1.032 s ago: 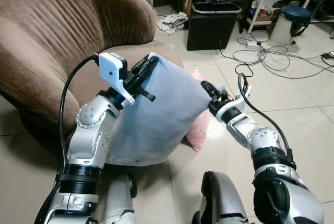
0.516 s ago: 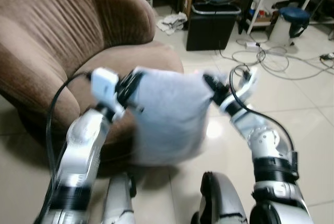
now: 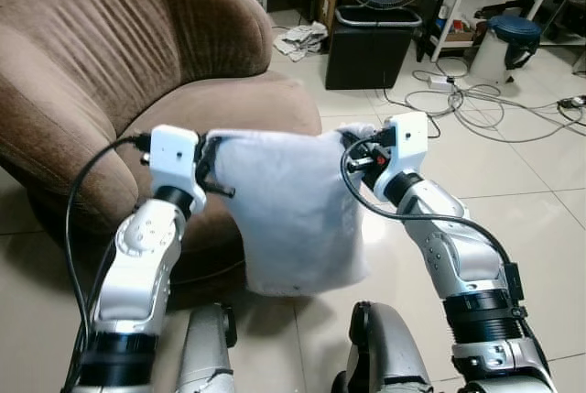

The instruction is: Move the pillow to the sofa from floor

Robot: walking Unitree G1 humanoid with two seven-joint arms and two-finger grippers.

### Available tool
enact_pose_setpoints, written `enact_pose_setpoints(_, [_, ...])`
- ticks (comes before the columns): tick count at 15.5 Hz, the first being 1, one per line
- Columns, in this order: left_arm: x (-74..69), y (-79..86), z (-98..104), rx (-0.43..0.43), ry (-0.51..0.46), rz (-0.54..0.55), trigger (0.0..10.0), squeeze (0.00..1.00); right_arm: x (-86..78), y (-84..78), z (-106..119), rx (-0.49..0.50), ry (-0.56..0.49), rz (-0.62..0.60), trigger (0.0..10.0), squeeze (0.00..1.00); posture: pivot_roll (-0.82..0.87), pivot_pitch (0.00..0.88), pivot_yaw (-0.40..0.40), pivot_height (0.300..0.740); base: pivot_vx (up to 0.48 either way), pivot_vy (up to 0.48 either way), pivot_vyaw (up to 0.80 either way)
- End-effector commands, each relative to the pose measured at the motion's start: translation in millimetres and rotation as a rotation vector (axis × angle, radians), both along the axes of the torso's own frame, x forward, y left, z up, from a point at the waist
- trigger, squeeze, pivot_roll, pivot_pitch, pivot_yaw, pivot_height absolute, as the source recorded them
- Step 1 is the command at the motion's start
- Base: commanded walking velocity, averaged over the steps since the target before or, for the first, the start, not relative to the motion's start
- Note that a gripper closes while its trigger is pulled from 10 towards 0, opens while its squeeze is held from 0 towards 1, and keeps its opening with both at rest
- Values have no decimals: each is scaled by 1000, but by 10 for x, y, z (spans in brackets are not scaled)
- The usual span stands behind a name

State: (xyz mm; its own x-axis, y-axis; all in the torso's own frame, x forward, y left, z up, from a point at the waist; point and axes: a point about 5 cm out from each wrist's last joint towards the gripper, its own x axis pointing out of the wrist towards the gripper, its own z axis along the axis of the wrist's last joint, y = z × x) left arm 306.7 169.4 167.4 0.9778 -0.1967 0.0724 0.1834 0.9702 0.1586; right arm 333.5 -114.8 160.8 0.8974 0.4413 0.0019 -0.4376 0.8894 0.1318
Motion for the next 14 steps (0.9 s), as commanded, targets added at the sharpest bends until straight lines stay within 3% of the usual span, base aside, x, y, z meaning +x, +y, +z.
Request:
enact_pose_setpoints(1, [12, 29, 119, 17, -42, 25, 10000, 0, 43, -120, 138, 11, -63, -59, 10000, 0, 96, 0, -58, 567, 0, 0, 0])
enact_pose_setpoints(2, [-26, -57, 108, -36, -26, -39, 10000, 0, 49, -135, 141, 4, -68, -69, 10000, 0, 96, 0, -58, 582, 0, 0, 0])
enact_pose_setpoints(3, [-34, -68, 95, -39, -20, -37, 10000, 0, 43, -130, 126, -1, -65, -72, 10000, 0, 96, 0, -58, 592, 0, 0, 0])
enact_pose_setpoints(5, [-2, -35, 84, 18, -26, -3, 10000, 0, 39, -139, 96, -7, -63, -95, 10000, 0, 97, 0, -52, 622, 0, 0, 0])
enact_pose_setpoints(10, [12, -13, 165, 1, -69, 22, 10000, 0, 53, -143, 127, -2, -76, -109, 10000, 0, 96, 0, -47, 667, 0, 0, 0])
enact_pose_setpoints(14, [12, -33, 192, 3, -91, 7, 10000, 0, 66, -114, 124, -5, -76, -100, 10000, 0, 100, 0, -49, 727, 0, 0, 0])
